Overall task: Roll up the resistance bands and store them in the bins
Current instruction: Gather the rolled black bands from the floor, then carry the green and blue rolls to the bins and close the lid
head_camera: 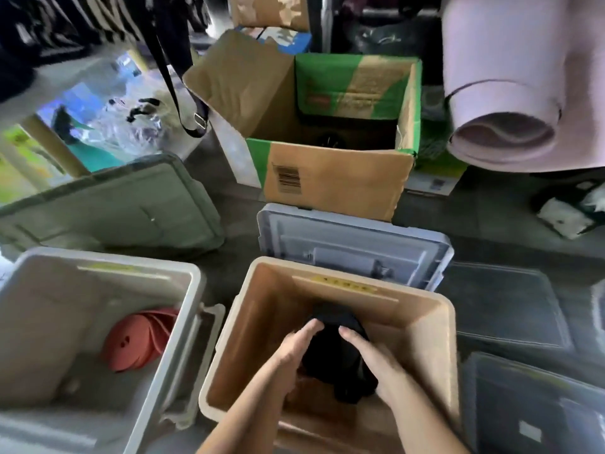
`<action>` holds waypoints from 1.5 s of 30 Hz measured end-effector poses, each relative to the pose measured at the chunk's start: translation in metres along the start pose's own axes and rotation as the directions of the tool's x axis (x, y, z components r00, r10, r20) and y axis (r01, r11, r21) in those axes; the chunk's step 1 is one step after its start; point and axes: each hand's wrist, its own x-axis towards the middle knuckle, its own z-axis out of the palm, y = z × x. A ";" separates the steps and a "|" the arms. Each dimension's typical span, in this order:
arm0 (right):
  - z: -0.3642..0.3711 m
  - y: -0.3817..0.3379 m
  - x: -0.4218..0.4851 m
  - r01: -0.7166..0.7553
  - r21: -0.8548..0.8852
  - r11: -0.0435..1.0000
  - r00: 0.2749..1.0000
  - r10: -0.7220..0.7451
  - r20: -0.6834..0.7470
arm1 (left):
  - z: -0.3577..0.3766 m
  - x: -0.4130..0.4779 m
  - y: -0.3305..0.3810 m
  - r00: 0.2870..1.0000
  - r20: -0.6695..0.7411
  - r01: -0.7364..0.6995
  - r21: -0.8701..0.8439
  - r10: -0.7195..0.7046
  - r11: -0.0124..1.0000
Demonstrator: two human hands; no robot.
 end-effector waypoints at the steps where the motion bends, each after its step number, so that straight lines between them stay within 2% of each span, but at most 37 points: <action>1: -0.001 0.001 0.007 0.002 -0.061 0.998 1.000 -0.003 -0.021 | -0.002 0.011 -0.004 0.999 0.020 0.038 0.003 -0.038 0.999; 4: -0.004 0.005 0.020 -0.033 -0.276 0.961 0.997 0.013 -0.073 | -0.006 0.034 -0.014 0.995 0.051 0.085 0.039 -0.087 0.996; 6: -0.005 0.003 0.017 -0.023 -0.404 0.914 0.997 -0.009 -0.076 | -0.009 0.032 -0.017 0.998 -0.033 0.066 0.126 -0.062 0.990; 9: -0.013 -0.009 -0.016 -0.042 -0.531 0.846 0.996 -0.007 -0.090 | -0.017 -0.010 -0.010 0.979 -0.195 0.010 0.368 0.067 0.930; 15: -0.023 -0.056 -0.170 0.008 -0.638 0.770 0.997 -0.052 -0.050 | -0.034 -0.182 0.028 0.970 -0.182 -0.078 0.406 0.164 0.911; 18: -0.033 -0.085 -0.269 0.045 -0.612 0.790 0.987 -0.130 -0.094 | -0.031 -0.278 0.058 0.980 -0.129 -0.092 0.388 0.153 0.917; 22: -0.076 -0.122 -0.419 -0.009 -0.580 0.815 0.973 -0.128 -0.194 | -0.006 -0.420 0.105 0.986 -0.037 -0.125 0.475 0.162 0.871; 26: -0.144 -0.127 -0.562 -0.064 -0.469 0.881 0.934 -0.112 -0.338 | 0.051 -0.551 0.147 0.966 0.192 -0.256 0.590 0.175 0.766; 29: -0.187 -0.114 -0.651 -0.076 -0.318 0.945 0.847 -0.107 -0.520 | 0.104 -0.620 0.156 0.913 0.374 -0.383 0.643 0.165 0.663; 31: -0.204 -0.097 -0.702 -0.023 -0.194 0.981 0.767 -0.107 -0.632 | 0.138 -0.654 0.150 0.851 0.512 -0.474 0.658 0.114 0.585; 33: -0.219 -0.071 -0.745 0.055 -0.057 0.997 0.695 -0.079 -0.715 | 0.173 -0.680 0.138 0.805 0.591 -0.534 0.680 0.056 0.503; 36: -0.241 -0.012 -0.804 0.177 0.128 0.976 0.632 -0.013 -0.775 | 0.239 -0.714 0.107 0.759 0.651 -0.579 0.692 -0.026 0.430; 39: -0.265 0.054 -0.846 0.238 0.324 0.916 0.565 0.140 -0.813 | 0.318 -0.741 0.057 0.745 0.661 -0.602 0.723 -0.088 0.338; 42: -0.312 0.110 -0.869 0.235 0.390 0.890 0.538 0.215 -0.815 | 0.391 -0.766 0.001 0.744 0.659 -0.600 0.733 -0.113 0.322; 45: -0.398 0.139 -0.896 0.255 0.394 0.883 0.510 0.223 -0.831 | 0.466 -0.803 -0.047 0.740 0.660 -0.598 0.734 -0.131 0.323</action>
